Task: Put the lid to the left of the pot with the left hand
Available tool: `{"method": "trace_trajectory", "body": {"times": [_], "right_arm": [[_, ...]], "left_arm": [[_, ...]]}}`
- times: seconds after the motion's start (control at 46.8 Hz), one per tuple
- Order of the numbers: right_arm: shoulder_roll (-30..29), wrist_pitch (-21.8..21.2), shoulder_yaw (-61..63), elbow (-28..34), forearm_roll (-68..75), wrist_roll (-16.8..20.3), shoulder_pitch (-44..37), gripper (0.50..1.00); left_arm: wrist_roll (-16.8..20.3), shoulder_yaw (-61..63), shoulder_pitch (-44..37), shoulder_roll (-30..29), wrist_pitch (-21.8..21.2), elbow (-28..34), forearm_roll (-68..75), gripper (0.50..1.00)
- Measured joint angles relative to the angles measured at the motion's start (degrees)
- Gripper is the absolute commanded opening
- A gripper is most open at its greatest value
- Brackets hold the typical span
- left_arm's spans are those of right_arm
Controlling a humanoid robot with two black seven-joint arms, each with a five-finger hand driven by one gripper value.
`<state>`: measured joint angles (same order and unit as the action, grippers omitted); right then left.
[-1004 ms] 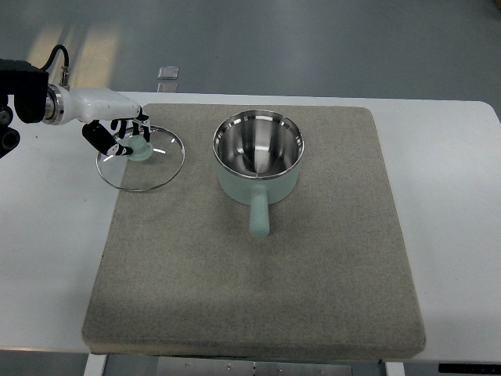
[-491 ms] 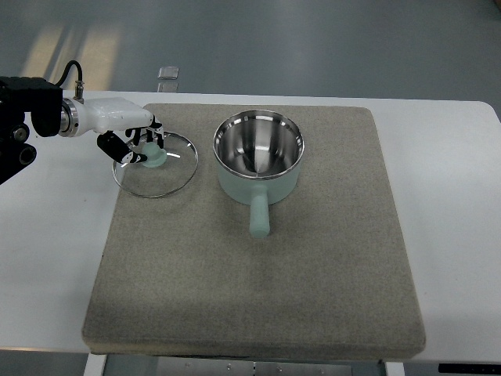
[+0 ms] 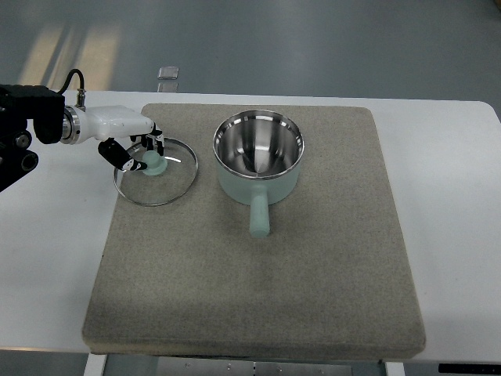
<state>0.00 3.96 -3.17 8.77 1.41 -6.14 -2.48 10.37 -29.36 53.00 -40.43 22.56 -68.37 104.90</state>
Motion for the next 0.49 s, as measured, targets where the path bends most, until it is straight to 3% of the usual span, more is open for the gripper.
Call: {"method": "trace_trajectory", "body": {"times": [0.043, 0.085, 0.235, 0.491], "right_arm": [[0.0, 0.0, 0.0, 0.0, 0.0, 0.0, 0.0, 0.921], [0.0, 0.0, 0.0, 0.0, 0.0, 0.0, 0.0, 0.921], [0.0, 0.0, 0.0, 0.0, 0.0, 0.0, 0.0, 0.921], [0.0, 0.0, 0.0, 0.0, 0.0, 0.0, 0.0, 0.921]], "left_arm": [[0.0, -0.1, 0.0, -0.1, -0.9, 0.0, -0.2, 0.947], [0.0, -0.1, -0.1, -0.2, -2.0, -0.1, -0.3, 0.988], [0.2, -0.1, -0.8, -0.9, -5.6, -0.2, -0.8, 0.994], [0.1, -0.2, -0.9, -3.1, -6.1, 0.4, -14.2, 0.994]]}}
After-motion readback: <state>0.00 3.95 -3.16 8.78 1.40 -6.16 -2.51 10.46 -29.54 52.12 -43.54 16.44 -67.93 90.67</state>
